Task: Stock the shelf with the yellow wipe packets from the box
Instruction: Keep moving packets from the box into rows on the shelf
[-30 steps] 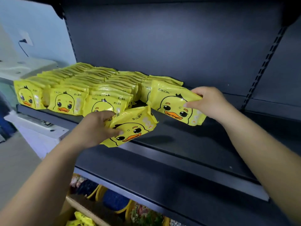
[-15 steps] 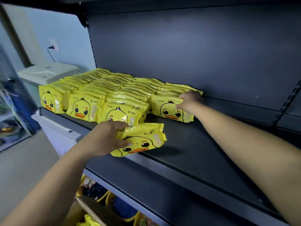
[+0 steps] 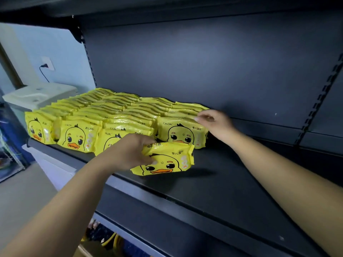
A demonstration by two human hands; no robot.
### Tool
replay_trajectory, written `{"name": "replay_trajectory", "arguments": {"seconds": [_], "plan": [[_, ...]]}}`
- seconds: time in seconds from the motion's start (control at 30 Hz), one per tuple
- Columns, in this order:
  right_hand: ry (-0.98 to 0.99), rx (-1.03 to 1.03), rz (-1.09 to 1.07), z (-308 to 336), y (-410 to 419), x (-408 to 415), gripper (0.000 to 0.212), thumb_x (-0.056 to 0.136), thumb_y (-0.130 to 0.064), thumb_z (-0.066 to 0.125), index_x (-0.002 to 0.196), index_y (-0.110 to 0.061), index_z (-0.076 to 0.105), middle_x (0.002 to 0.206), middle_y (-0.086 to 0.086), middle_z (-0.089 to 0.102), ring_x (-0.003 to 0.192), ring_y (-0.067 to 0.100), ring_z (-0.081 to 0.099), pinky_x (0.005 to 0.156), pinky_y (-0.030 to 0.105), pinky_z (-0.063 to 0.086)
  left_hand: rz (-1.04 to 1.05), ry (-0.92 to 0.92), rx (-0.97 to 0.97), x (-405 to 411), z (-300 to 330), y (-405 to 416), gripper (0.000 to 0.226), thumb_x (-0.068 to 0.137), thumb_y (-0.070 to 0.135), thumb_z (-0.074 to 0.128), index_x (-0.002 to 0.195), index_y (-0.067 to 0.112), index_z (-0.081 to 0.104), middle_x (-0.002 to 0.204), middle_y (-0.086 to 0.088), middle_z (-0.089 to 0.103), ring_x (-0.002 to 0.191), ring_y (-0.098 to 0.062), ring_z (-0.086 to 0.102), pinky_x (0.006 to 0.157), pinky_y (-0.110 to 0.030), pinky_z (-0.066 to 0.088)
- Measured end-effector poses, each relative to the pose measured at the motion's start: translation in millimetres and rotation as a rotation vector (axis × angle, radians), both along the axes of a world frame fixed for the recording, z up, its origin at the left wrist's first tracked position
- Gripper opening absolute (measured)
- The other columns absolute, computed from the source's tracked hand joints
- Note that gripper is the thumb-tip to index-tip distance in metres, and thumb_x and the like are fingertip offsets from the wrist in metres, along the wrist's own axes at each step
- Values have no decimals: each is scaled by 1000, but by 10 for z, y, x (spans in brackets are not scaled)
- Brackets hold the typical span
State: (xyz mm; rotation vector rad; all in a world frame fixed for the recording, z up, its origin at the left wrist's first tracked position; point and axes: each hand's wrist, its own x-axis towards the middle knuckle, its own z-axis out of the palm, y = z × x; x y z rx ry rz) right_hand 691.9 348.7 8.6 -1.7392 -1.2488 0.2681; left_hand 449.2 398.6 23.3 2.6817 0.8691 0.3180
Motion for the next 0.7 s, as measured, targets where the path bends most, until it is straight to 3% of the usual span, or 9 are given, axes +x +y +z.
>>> {"name": "replay_trajectory", "arguments": {"seconds": [0.07, 0.17, 0.23, 0.3, 0.4, 0.6, 0.7], "plan": [[151, 8, 162, 77, -198, -90, 12, 87, -19, 61, 97, -14, 61, 94, -6, 60, 90, 6, 54, 78, 14, 41, -24, 4, -24, 168, 37, 61, 31, 74, 24, 76, 103, 18, 64, 81, 2, 62, 76, -17, 53, 59, -18, 38], [112, -162, 313, 64, -405, -150, 16, 84, -22, 64, 99, -24, 58, 91, -17, 57, 86, -2, 54, 75, 5, 41, -57, 45, 10, 456, 97, 185, 46, 75, 27, 75, 115, 11, 60, 93, -8, 63, 80, -15, 49, 60, -21, 34], [8, -260, 275, 1, -427, -122, 31, 81, -24, 68, 110, -20, 58, 93, -16, 56, 88, 3, 53, 72, 6, 39, -78, 72, 50, 666, 146, 248, 55, 77, 27, 73, 125, 9, 54, 119, -11, 60, 103, -22, 53, 75, -23, 35], [-57, -258, 155, -69, -362, -68, 44, 81, -24, 69, 121, -11, 57, 103, -6, 61, 94, 9, 53, 70, 13, 39, -90, 105, 88, 850, 203, 307, 62, 78, 29, 71, 133, 11, 47, 134, -5, 51, 122, -20, 46, 85, -17, 32], [-3, -215, -18, -115, -246, -20, 53, 81, -26, 69, 129, -10, 52, 128, 6, 56, 114, 18, 54, 85, 19, 37, -78, 111, 78, 1032, 279, 416, 57, 78, 29, 71, 130, 15, 50, 134, 0, 52, 122, -17, 46, 84, -15, 31], [15, -263, -77, -191, -60, -24, 53, 85, -31, 64, 132, -12, 49, 135, 5, 51, 122, 20, 49, 94, 22, 37, -12, 175, 175, 1121, 166, 581, 53, 81, 33, 68, 129, 20, 51, 134, 2, 52, 120, -18, 46, 89, -20, 34], [-85, -326, -118, -218, -3, -36, 52, 87, -38, 59, 133, -16, 48, 133, 5, 53, 120, 23, 51, 94, 27, 41, 28, 149, 235, 1084, 79, 572, 49, 84, 34, 63, 130, 23, 50, 133, 3, 52, 119, -19, 47, 90, -22, 35]]}}
